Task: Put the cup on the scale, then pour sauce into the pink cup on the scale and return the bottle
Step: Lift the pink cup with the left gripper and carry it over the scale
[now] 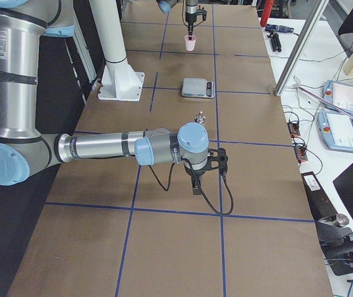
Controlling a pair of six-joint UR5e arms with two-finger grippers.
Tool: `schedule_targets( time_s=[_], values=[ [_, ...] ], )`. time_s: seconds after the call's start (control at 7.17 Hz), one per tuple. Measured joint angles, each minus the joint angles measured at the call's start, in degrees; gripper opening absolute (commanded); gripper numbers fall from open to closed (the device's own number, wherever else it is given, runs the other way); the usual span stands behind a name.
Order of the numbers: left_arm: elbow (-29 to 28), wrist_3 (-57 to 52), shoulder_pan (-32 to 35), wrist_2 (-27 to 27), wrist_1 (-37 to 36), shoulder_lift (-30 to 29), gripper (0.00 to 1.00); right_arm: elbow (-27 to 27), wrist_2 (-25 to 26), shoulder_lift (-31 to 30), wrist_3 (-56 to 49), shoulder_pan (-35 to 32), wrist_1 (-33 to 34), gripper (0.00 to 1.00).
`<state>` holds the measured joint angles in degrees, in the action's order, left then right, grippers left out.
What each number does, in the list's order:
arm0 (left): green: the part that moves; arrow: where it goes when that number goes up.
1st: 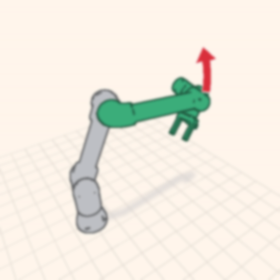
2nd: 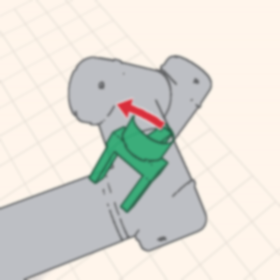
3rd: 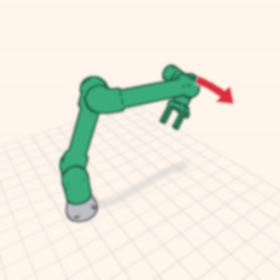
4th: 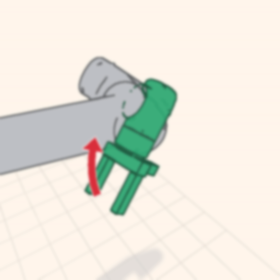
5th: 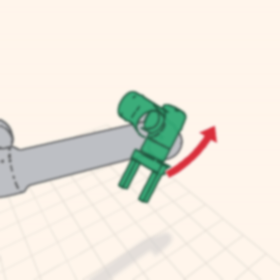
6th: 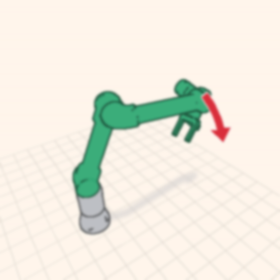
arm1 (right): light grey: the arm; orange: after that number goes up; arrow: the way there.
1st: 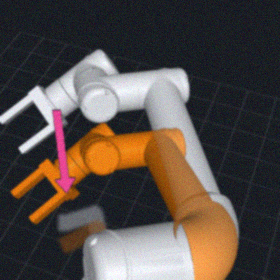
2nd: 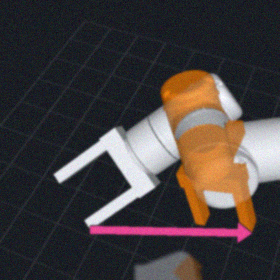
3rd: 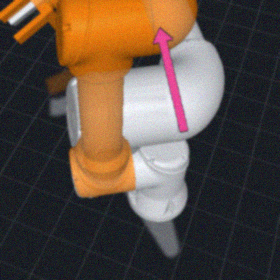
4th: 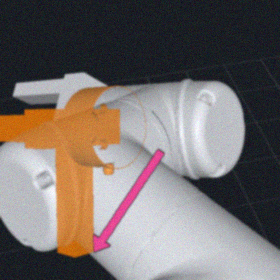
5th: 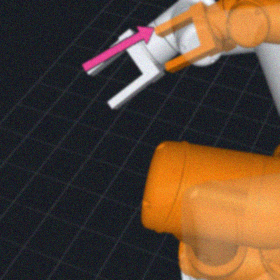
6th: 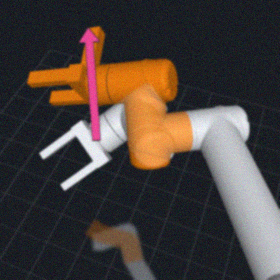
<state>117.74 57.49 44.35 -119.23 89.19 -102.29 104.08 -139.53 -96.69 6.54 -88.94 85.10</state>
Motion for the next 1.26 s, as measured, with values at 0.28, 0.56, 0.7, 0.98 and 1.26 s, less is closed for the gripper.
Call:
schedule_targets(
  time_s=[0.28,0.56,0.7,0.98,1.26],
  values=[
    [1.8,2.3,0.2,-0.4,-10.0,-9.4,0.0,1.9,0.1,0.2,-0.1,0.0,0.2,1.0],
    [0.6,11.0,-0.2,-3.4,-11.9,-16.9,0.0,2.3,0.1,-0.1,-0.1,0.1,0.3,1.0],
    [-1.8,15.9,-0.8,-4.6,-11.3,-20.5,0.0,2.4,0.1,-0.3,-0.2,0.2,0.3,1.0],
    [-9.5,26.0,-2.8,-5.1,-7.4,-27.4,0.0,2.4,0.0,-0.4,-0.1,0.3,0.3,1.0],
    [-17.9,33.4,-5.7,-3.3,-5.5,-33.9,0.0,2.6,0.0,-0.4,-0.1,0.3,0.1,1.0]
  ],
)
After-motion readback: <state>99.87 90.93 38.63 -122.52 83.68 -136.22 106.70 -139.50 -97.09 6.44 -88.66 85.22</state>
